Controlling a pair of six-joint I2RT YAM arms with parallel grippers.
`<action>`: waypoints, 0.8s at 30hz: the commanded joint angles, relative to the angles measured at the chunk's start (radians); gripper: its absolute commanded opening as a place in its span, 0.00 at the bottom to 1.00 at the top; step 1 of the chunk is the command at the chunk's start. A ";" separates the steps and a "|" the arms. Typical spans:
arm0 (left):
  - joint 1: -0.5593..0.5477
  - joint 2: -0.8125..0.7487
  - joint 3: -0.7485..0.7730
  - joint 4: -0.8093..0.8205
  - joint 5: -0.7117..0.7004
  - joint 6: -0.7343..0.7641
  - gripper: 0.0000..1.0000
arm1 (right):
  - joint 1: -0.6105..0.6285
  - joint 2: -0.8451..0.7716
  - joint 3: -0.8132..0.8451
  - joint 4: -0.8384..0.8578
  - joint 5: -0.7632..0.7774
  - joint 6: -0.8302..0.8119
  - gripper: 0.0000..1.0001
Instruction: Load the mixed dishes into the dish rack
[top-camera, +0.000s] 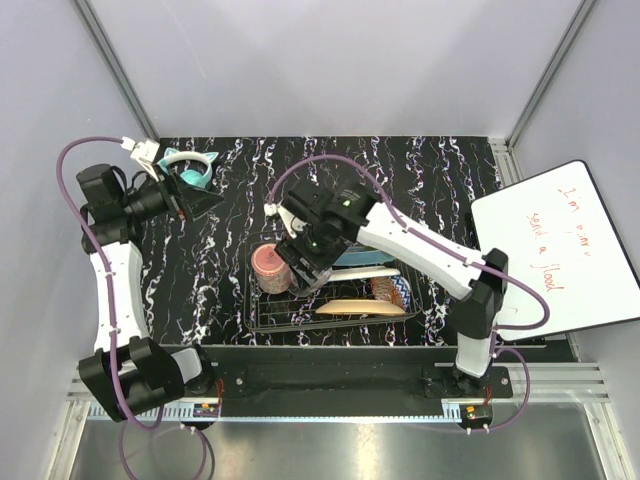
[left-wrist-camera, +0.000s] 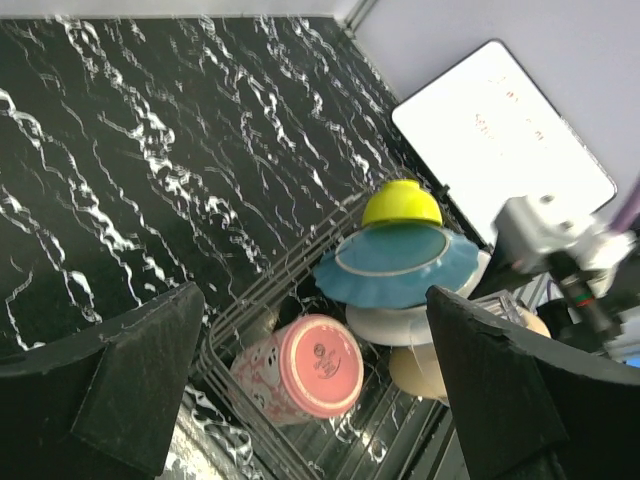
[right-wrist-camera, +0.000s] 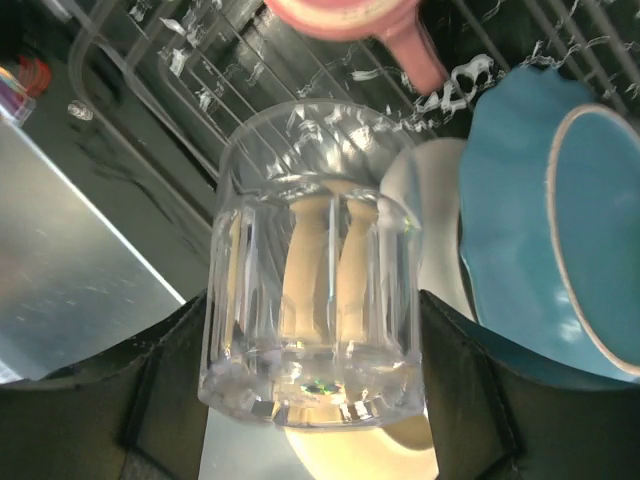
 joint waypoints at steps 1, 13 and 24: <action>0.002 -0.028 -0.020 -0.046 0.032 0.106 0.95 | 0.020 0.008 -0.006 -0.067 0.120 -0.037 0.00; 0.002 -0.052 -0.066 -0.112 0.029 0.238 0.94 | 0.106 0.133 0.090 -0.083 0.105 -0.040 0.00; 0.003 -0.055 -0.107 -0.111 0.037 0.277 0.93 | 0.129 0.218 0.118 -0.069 0.074 -0.037 0.00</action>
